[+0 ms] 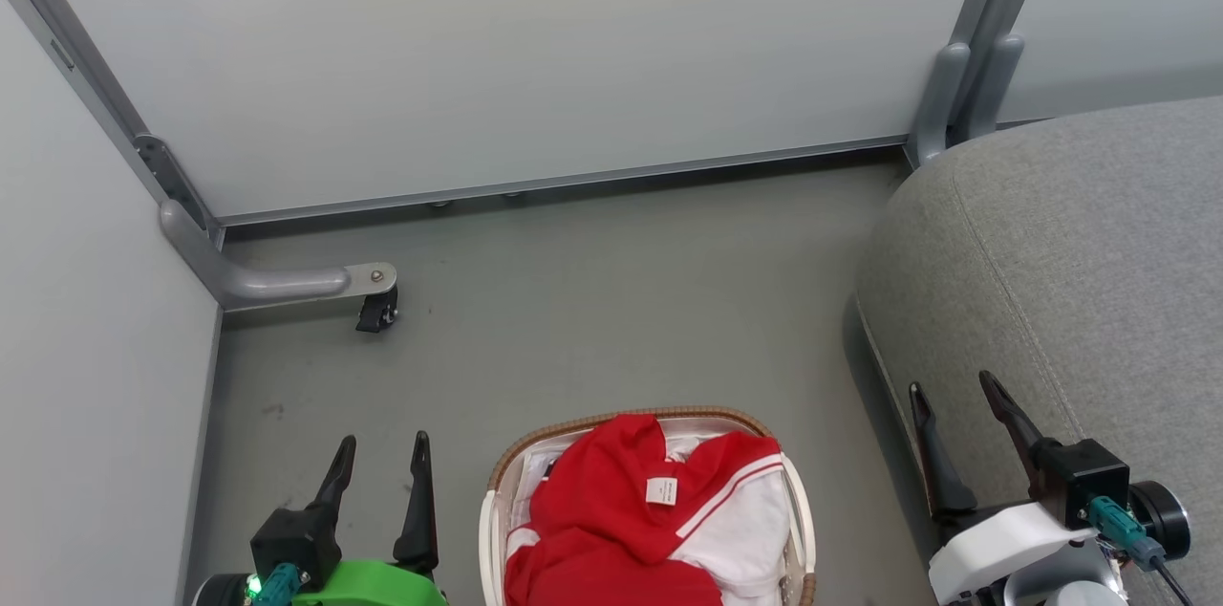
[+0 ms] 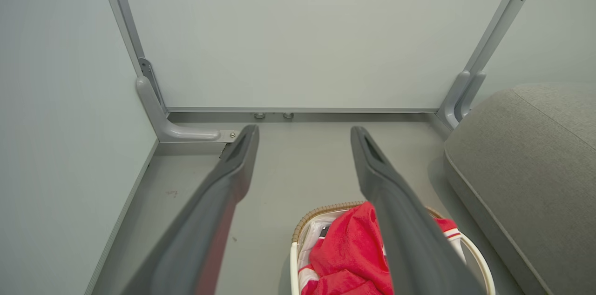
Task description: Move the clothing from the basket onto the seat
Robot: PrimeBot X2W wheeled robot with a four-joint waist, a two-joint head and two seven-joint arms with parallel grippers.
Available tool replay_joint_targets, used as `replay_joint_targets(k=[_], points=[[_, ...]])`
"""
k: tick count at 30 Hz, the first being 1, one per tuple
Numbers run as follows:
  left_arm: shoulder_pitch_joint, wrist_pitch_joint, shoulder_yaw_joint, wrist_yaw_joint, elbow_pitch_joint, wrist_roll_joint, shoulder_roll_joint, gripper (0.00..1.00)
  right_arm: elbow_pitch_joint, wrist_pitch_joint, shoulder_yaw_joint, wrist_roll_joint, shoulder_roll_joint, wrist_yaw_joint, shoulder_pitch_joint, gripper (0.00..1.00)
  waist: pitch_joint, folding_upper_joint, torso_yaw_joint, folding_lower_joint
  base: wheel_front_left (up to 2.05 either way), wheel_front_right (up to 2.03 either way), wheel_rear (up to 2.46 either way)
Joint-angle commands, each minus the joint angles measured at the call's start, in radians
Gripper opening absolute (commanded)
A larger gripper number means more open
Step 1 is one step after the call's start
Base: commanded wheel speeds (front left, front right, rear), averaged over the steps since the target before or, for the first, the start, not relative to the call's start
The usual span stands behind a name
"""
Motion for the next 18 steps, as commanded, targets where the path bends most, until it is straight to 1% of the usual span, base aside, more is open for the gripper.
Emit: replay_joint_targets(k=[1,18], points=[[0.014,0.0,0.002,0.005,0.005,0.0,0.007,1.0,0.004,-0.005,-0.001,-0.001,-0.006,0.0,0.01,1.0,-0.001,0.0,0.0,0.0,0.0,0.0,0.0],[0.017,0.0,0.004,-0.005,0.014,-0.006,0.006,1.0,0.003,-0.005,-0.003,0.002,-0.006,0.0,0.013,1.0,-0.005,0.0,0.0,0.0,0.0,0.0,0.0]])
